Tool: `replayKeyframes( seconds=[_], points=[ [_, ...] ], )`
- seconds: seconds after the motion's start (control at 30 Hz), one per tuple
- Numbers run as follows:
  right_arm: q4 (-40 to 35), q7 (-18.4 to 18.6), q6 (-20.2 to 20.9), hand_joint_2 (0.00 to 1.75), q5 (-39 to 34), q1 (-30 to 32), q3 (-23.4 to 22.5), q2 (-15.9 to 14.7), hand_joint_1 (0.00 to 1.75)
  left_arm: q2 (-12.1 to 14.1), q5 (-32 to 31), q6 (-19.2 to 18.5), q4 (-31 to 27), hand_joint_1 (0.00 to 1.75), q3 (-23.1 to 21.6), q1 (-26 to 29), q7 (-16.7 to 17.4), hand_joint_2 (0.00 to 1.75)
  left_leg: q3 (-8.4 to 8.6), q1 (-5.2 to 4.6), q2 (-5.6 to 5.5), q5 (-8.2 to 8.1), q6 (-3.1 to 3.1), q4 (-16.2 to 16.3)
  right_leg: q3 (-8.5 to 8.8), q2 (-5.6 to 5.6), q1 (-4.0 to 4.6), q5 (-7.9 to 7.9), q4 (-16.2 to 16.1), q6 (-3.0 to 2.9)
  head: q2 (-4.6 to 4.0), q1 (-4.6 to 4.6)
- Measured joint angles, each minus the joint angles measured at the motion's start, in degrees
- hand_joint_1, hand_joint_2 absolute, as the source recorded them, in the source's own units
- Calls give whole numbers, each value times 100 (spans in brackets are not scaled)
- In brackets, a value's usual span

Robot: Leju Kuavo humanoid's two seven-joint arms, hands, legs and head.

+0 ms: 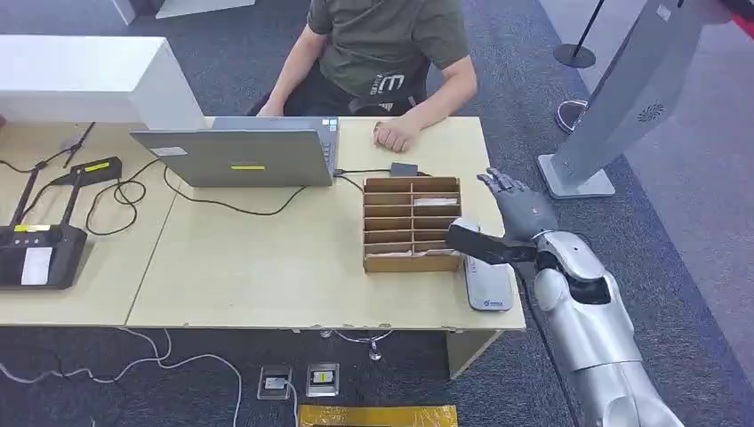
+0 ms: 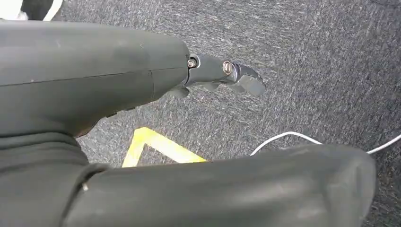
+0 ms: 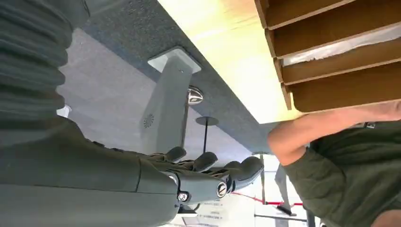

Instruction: Pass the card to the sensor for recognition and then transmit it.

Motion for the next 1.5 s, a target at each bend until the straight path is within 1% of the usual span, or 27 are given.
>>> replayKeyframes(
  seconds=[0.17, 0.23, 0.33, 0.4, 0.5, 0.63, 0.7, 0.77, 0.97, 1.23, 1.5],
  points=[
    [-120, -15, 386, 175, 61, -2, -72, -155, 0, 2, -74, -11, 0, 0, 53, 3, 0, 0, -1, -1, 0, 0, 0, 1, 0, -1, 0, 0, 0, 0, 0, 0],
    [-242, 11, 612, 175, 16, 32, -74, -249, 0, 2, -107, -11, -2, 0, 66, 1, 0, 0, 2, -1, 0, 0, 0, 4, 0, 1, 0, 0, -1, 0, 0, -2],
    [-644, 262, 971, 175, -179, 307, -74, -413, 0, 2, -186, -28, 0, 0, 129, 4, 0, 0, -2, -1, -2, 0, 0, 5, 0, -3, 0, 0, -1, 0, 0, 0],
    [-932, 409, 1041, 175, -275, 507, -68, -479, 0, 2, -203, -33, 0, 0, 160, 7, 2, 0, -4, -1, -1, -1, 0, 4, -1, -3, -1, 0, -1, 0, 0, 0],
    [-1254, 605, 1034, 175, -365, 701, -59, -522, 0, -2, -262, -33, 0, 0, 188, -9, 24, 0, -1, 0, 5, -1, 1, 4, -2, 0, 0, 0, -1, 0, 0, 0],
    [-1539, 708, 997, 175, -387, 872, -53, -566, 0, -2, -302, -28, -2, 0, 197, -7, 37, 0, -1, 0, 4, 0, 0, 4, -2, 1, 0, 1, -1, 1, 0, -2],
    [-1618, 774, 905, 175, -336, 930, -48, -588, 0, -2, -321, -24, 0, 0, 201, -7, 63, 0, 0, 0, 4, 0, 0, 4, -1, 1, 0, 1, -1, 1, 0, 0],
    [-1646, 826, 720, 175, -267, 1025, -35, -627, 0, -2, -367, -17, 0, 0, 216, -7, 89, 0, -1, 0, 3, 0, 0, 4, 0, 1, 0, 1, -1, 1, 0, 0],
    [-1650, 854, 451, 175, -229, 1291, -2, -660, 0, 15, -424, -11, -2, 0, 289, -8, 103, 0, -2, 0, 3, 0, 0, 4, -1, 0, 0, 2, -1, 1, 0, 0],
    [-1650, 872, 372, 175, -164, 1405, 44, -632, 0, 50, -463, -28, -2, 0, 317, -9, 103, 0, -4, 0, 3, 0, 0, 4, -1, 0, 0, 2, -1, 1, 0, 0],
    [-1558, 866, 199, 175, -74, 1399, 162, -501, 0, 96, -509, -42, -2, 0, 332, -18, 100, 0, -5, 0, 2, 0, 0, 4, 0, 0, 0, 2, 0, 1, 0, -2]
  ],
)
